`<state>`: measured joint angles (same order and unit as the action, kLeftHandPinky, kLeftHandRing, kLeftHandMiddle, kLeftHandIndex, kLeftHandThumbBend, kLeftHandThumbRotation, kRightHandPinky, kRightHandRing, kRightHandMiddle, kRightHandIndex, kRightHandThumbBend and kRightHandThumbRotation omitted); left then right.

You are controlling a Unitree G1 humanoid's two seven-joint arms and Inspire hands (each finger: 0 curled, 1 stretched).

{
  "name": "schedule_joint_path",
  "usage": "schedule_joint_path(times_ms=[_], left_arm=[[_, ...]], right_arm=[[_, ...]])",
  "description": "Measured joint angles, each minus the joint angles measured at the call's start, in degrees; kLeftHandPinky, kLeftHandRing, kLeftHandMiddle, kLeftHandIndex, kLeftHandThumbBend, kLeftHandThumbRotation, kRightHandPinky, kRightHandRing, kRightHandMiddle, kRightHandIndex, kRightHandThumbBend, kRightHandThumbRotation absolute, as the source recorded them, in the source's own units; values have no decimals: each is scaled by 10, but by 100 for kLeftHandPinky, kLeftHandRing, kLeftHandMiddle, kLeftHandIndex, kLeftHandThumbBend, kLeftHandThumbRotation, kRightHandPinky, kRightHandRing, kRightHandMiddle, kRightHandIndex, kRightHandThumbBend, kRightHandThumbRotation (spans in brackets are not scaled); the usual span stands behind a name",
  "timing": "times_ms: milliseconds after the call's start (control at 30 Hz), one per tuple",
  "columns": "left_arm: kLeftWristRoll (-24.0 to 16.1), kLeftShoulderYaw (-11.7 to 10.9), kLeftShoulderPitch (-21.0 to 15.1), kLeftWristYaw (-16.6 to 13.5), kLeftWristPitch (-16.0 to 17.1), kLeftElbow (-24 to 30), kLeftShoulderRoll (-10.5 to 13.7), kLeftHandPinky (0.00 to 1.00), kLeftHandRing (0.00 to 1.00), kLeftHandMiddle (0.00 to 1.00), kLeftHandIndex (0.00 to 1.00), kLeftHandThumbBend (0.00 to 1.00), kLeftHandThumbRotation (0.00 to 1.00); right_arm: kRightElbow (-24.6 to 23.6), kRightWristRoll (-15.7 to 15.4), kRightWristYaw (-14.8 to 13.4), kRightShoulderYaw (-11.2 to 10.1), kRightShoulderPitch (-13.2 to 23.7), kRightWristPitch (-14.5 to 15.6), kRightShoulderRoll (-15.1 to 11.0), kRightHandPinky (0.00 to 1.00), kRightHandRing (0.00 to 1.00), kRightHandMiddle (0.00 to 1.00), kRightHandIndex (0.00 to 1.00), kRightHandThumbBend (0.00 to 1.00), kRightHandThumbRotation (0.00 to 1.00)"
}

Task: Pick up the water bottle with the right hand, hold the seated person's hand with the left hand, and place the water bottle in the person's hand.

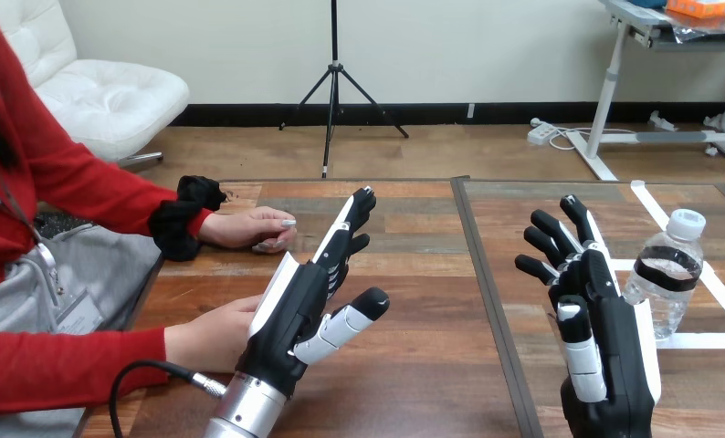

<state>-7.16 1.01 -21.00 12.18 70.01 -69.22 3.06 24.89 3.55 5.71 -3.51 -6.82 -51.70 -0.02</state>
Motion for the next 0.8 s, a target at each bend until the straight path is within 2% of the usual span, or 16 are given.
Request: schedule_joint_path(times_ms=[533,800], left_arm=[[-3,1,6,-6,1,0,0,94,99,100,100,100,88],[-7,2,7,-15,1,0,0,95,100,100,100,100,88]], right_arm=[[-13,0,-2,3,-11,0,-1,79,87,89,95,100,87],[-21,-28,-30,-7,-13,-3,-1,76,85,87,94,100,85]])
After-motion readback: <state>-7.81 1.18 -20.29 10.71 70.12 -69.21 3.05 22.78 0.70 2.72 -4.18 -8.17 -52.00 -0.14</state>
